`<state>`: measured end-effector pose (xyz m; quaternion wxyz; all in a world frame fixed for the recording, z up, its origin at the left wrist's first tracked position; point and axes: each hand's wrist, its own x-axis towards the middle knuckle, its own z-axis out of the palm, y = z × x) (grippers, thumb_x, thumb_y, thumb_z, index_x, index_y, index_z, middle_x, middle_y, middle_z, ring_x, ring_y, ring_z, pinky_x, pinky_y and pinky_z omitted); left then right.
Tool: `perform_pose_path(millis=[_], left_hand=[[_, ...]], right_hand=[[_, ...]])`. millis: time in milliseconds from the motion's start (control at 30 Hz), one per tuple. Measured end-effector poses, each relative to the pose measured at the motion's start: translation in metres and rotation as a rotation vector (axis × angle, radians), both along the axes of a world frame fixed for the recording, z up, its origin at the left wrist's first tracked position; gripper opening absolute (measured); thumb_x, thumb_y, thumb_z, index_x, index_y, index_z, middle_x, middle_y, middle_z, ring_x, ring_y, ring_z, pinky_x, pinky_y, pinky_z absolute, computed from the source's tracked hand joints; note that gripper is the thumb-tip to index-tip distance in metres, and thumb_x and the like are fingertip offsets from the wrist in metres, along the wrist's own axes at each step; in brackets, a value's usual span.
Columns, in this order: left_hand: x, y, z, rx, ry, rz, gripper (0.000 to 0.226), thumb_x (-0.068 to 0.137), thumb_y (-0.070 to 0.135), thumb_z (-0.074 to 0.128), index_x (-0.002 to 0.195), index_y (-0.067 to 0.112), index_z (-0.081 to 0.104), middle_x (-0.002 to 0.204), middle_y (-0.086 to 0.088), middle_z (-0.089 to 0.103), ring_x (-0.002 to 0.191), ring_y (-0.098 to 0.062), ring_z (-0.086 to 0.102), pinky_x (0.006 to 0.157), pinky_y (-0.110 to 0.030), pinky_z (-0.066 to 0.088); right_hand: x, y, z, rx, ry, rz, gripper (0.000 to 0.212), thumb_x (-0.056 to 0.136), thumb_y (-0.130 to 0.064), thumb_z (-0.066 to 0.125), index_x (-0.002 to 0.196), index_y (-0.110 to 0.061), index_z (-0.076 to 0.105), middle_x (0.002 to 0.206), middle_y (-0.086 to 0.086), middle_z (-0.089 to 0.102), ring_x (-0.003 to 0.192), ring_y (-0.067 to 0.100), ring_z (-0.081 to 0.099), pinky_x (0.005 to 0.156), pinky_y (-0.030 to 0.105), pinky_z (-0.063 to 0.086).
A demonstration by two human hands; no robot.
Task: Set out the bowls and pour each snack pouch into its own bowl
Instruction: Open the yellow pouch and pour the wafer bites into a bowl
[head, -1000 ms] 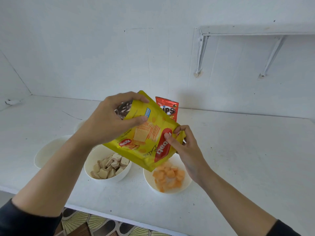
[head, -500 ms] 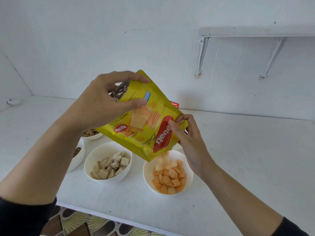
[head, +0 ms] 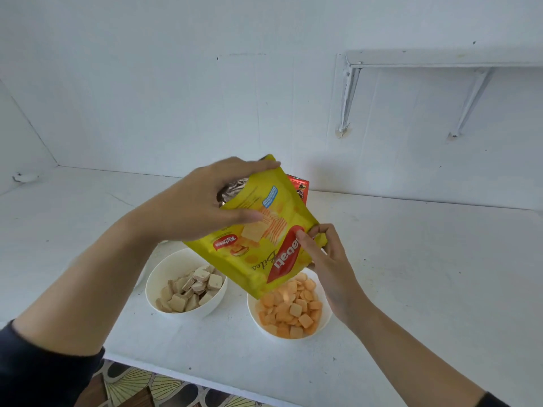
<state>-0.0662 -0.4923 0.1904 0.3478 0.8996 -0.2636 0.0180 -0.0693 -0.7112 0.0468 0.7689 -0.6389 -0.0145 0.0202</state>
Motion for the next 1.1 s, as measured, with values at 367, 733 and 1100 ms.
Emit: perform_pose_path(millis=[367, 733, 1100], left_hand=[[-0.001, -0.003, -0.004, -0.027, -0.111, -0.063, 0.064, 0.086, 0.048, 0.076, 0.145, 0.044, 0.049, 0.132, 0.018, 0.054, 0.119, -0.006, 0.062, 0.084, -0.03, 0.061], [-0.001, 0.0, -0.004, 0.026, -0.272, -0.088, 0.049, 0.096, 0.018, 0.067, 0.143, 0.026, 0.055, 0.133, 0.011, 0.059, 0.119, -0.004, 0.061, 0.087, -0.021, 0.056], [-0.013, 0.011, -0.018, 0.023, -0.055, -0.049, 0.081, 0.078, 0.034, 0.084, 0.142, 0.052, 0.039, 0.134, 0.017, 0.042, 0.117, -0.003, 0.057, 0.076, -0.024, 0.06]], right_hand=[[0.003, -0.003, 0.005, 0.028, -0.029, -0.014, 0.026, 0.095, -0.042, 0.064, 0.099, -0.021, 0.049, 0.107, -0.004, 0.074, 0.106, 0.021, 0.071, 0.093, 0.043, 0.059], [0.004, -0.005, 0.009, 0.072, -0.05, -0.013, 0.03, 0.085, -0.032, 0.076, 0.096, -0.022, 0.05, 0.113, -0.002, 0.073, 0.106, 0.022, 0.072, 0.084, 0.041, 0.062], [0.01, -0.011, 0.019, 0.065, -0.126, -0.082, 0.038, 0.079, -0.021, 0.083, 0.098, -0.018, 0.05, 0.105, -0.004, 0.075, 0.097, 0.019, 0.074, 0.071, 0.036, 0.062]])
